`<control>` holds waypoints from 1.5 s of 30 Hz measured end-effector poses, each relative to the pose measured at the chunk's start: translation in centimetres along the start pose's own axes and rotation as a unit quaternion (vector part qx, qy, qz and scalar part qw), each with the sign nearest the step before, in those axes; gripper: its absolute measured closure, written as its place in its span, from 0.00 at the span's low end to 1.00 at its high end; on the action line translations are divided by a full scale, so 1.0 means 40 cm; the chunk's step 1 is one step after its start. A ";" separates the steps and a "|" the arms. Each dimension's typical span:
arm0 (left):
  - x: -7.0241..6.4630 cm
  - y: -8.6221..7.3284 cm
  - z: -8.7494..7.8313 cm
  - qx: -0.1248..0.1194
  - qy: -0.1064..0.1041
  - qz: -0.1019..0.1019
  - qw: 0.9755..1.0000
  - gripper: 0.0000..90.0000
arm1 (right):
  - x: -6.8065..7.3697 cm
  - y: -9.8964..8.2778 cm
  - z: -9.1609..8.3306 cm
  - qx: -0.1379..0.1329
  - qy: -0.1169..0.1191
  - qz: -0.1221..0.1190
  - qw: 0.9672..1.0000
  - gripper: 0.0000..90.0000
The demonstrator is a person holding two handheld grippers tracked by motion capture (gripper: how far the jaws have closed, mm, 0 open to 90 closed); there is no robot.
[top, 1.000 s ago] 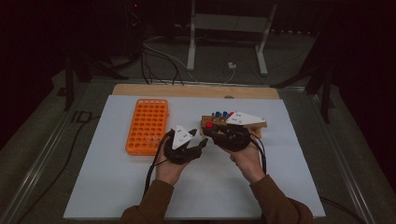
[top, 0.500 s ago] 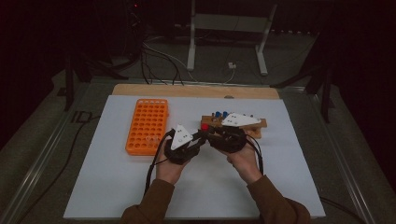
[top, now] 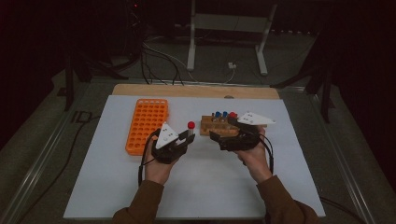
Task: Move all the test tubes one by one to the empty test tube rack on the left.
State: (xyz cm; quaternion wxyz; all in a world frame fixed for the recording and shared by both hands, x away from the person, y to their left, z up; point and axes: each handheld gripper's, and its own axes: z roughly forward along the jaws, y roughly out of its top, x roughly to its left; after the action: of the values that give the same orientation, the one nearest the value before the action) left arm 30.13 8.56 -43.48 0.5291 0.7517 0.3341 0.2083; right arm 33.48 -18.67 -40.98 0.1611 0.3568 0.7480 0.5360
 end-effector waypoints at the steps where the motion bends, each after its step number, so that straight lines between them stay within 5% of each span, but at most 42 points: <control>1: 0.005 -0.003 -0.007 0.000 0.001 -0.001 1.000 0.83 | -0.007 -0.007 -0.004 0.000 -0.006 -0.003 1.000 0.03; 15: 0.079 -0.040 -0.109 -0.003 0.037 -0.020 0.999 0.83 | -0.080 -0.063 -0.069 -0.006 -0.050 0.006 0.999 0.00; 32: 0.144 -0.077 -0.186 -0.006 0.083 -0.036 0.996 0.83 | -0.102 -0.088 -0.114 -0.021 -0.069 0.018 0.997 0.00; 45: 0.195 -0.120 -0.209 0.004 0.144 -0.037 0.989 0.83 | -0.107 -0.094 -0.116 -0.021 -0.069 0.022 0.997 0.00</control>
State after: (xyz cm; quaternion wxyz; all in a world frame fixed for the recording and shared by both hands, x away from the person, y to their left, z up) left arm 28.58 20.75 -45.33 0.4798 0.7030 0.4349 0.2939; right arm 32.21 -25.51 -43.30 0.2080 0.4055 0.7156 0.5294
